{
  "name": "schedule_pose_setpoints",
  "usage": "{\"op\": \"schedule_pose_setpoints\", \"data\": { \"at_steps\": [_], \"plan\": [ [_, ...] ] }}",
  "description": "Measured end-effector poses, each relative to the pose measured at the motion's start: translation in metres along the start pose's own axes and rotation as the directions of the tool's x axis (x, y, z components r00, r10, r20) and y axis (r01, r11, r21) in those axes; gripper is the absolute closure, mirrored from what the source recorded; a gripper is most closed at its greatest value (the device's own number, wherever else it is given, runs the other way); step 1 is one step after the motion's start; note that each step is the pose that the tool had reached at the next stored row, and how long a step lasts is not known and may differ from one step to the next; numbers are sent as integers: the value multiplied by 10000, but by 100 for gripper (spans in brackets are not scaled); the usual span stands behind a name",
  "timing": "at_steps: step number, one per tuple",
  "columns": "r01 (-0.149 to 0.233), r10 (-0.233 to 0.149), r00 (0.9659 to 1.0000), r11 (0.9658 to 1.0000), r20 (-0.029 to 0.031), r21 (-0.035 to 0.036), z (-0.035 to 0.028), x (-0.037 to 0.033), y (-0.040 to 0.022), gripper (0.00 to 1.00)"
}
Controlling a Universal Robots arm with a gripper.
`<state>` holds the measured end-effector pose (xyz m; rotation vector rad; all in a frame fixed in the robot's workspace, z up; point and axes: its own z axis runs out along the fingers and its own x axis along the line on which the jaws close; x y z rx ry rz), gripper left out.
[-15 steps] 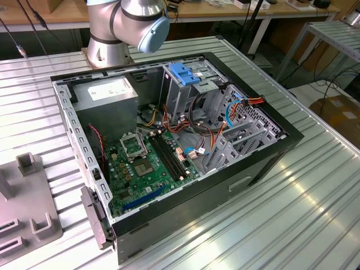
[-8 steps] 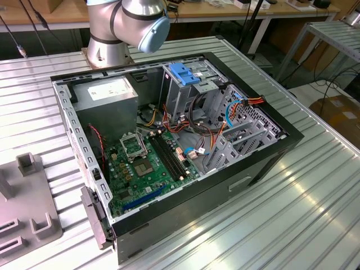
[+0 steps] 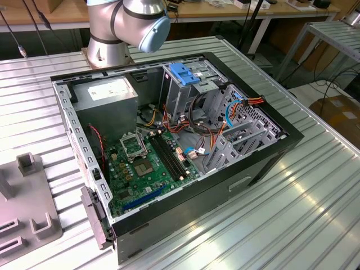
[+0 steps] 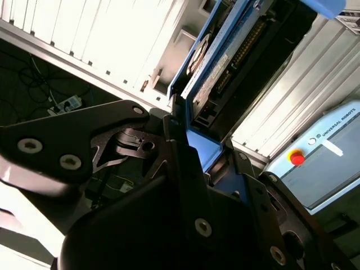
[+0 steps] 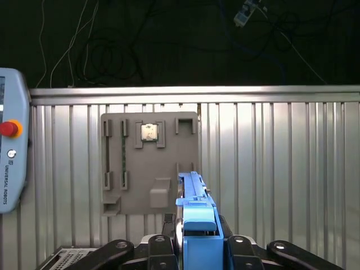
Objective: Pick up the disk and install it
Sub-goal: 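Pick up the disk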
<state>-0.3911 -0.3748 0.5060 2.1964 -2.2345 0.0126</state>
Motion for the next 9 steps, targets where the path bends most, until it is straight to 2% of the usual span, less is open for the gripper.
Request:
{"op": "schedule_pose_setpoints", "data": {
  "at_steps": [4,9],
  "plan": [
    [0,0,10000,10000,0,0,0,17,-23,63],
    [0,0,10000,10000,0,0,0,20,-107,63]
  ]
}}
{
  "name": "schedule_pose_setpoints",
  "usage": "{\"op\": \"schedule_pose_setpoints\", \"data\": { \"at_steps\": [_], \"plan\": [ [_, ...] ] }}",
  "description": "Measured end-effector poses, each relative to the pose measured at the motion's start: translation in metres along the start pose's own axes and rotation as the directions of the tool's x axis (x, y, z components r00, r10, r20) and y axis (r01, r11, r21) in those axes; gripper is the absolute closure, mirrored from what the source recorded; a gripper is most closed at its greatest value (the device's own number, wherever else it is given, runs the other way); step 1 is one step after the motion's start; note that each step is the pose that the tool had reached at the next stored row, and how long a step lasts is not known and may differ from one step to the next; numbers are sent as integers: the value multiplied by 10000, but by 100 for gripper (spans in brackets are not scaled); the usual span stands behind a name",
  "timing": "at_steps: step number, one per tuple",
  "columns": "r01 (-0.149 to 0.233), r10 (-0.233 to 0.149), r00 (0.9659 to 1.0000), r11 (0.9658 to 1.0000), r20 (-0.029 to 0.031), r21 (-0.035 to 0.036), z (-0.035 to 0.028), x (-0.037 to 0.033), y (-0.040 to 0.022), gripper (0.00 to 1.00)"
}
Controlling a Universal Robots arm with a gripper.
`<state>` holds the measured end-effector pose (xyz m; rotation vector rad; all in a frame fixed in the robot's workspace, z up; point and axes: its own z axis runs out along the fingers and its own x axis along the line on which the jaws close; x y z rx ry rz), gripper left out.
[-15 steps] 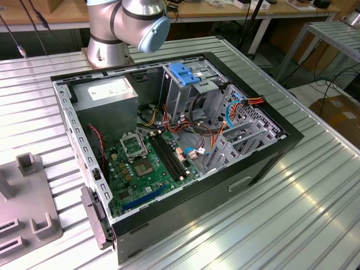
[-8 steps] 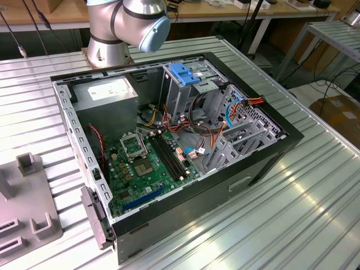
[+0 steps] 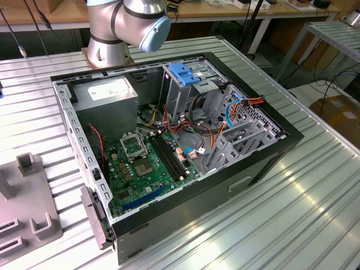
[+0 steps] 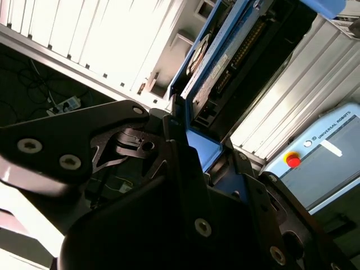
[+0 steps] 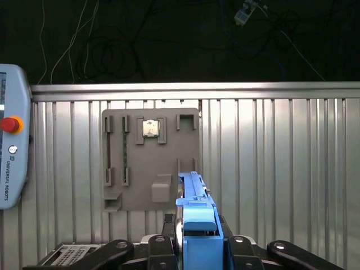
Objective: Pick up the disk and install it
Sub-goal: 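Pick up the disk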
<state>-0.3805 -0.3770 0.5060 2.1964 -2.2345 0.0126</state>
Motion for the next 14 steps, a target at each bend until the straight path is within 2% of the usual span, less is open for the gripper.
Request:
{"op": "schedule_pose_setpoints", "data": {
  "at_steps": [5,9,10,14],
  "plan": [
    [0,0,10000,10000,0,-1,0,-2,-114,63],
    [1,-1,10000,10000,0,0,0,-3,-180,63],
    [0,0,10000,10000,0,-1,0,-4,-224,63],
    [0,0,10000,10000,-1,-2,-1,-5,-314,63]
  ]
}}
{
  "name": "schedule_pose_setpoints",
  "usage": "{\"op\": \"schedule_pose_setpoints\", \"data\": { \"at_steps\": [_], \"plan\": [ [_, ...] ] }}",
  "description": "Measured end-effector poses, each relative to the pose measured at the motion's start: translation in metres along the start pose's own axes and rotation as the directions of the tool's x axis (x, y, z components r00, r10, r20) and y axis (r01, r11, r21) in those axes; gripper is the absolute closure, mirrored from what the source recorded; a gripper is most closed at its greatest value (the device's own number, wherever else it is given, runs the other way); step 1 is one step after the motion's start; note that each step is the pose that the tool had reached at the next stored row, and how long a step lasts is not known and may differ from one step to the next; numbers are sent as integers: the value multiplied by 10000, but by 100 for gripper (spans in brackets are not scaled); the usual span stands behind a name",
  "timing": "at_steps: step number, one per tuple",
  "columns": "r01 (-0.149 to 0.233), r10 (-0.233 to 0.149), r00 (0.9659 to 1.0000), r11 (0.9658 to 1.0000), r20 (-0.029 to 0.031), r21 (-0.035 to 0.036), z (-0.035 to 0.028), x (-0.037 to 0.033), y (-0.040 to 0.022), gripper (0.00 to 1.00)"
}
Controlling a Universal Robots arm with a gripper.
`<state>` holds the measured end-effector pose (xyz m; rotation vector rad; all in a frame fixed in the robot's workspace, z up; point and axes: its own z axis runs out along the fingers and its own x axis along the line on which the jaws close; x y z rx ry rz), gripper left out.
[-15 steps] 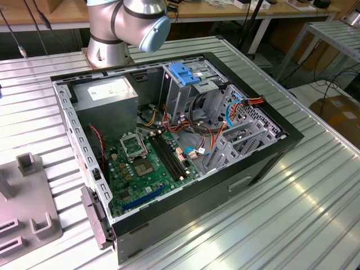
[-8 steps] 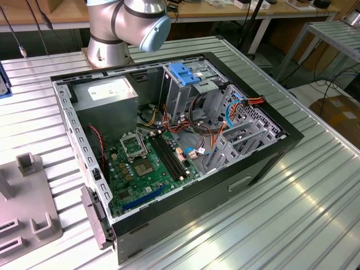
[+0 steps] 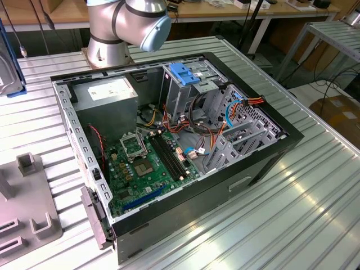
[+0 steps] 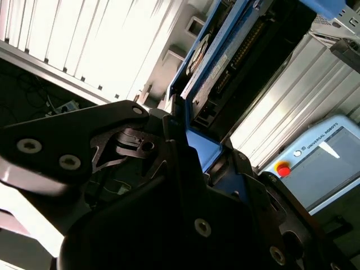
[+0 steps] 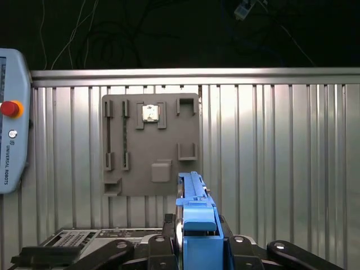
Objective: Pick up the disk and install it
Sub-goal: 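Pick up the disk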
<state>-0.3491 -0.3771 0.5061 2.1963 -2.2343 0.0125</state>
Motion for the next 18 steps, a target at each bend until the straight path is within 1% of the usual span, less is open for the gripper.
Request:
{"op": "schedule_pose_setpoints", "data": {
  "at_steps": [4,5,9,10,18],
  "plan": [
    [0,0,10000,10000,1,2,1,-1,-66,63],
    [1,-1,10000,10000,1,1,1,-1,-104,63],
    [0,0,10000,10000,0,1,0,-3,-182,63],
    [0,0,10000,10000,1,1,0,-3,-210,63],
    [0,0,10000,10000,1,1,1,-6,-358,63]
  ]
}}
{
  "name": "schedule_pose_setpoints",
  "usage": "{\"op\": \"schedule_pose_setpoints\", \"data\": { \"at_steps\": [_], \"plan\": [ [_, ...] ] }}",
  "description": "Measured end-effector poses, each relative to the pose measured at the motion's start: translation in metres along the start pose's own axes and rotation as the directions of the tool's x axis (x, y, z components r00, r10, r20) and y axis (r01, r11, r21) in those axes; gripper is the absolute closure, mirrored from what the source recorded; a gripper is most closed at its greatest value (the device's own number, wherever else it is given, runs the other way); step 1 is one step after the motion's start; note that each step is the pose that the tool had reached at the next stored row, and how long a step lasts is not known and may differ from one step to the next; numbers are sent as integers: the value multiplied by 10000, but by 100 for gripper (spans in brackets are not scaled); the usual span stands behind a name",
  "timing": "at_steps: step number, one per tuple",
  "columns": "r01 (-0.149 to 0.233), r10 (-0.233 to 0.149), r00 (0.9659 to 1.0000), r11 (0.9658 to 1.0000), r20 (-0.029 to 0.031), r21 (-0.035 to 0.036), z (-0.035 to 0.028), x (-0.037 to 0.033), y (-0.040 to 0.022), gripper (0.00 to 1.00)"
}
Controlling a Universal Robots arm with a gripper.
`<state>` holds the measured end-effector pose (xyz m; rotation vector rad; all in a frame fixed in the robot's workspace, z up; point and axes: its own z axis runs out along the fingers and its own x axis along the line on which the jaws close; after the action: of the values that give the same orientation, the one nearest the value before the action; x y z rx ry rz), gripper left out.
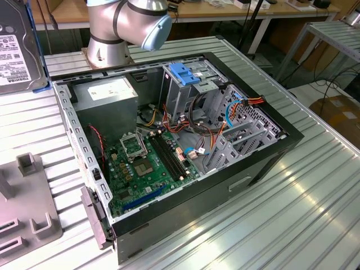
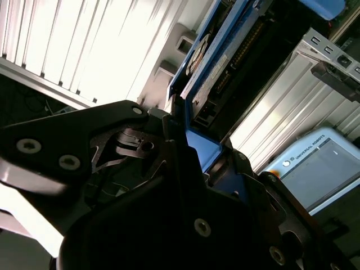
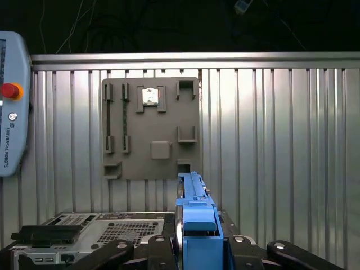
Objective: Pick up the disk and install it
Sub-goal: 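Pick up the disk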
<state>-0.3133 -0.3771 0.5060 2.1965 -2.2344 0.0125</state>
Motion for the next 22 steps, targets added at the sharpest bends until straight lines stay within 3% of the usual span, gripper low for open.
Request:
{"op": "schedule_pose_setpoints", "data": {
  "at_steps": [6,14,18,22],
  "plan": [
    [-1,1,10000,10000,0,0,0,-3,-166,63],
    [-1,1,10000,10000,0,1,0,-8,-438,63],
    [0,0,10000,10000,0,0,0,-12,-673,63],
    [-1,1,10000,10000,0,0,0,-14,-824,63]
  ]
}}
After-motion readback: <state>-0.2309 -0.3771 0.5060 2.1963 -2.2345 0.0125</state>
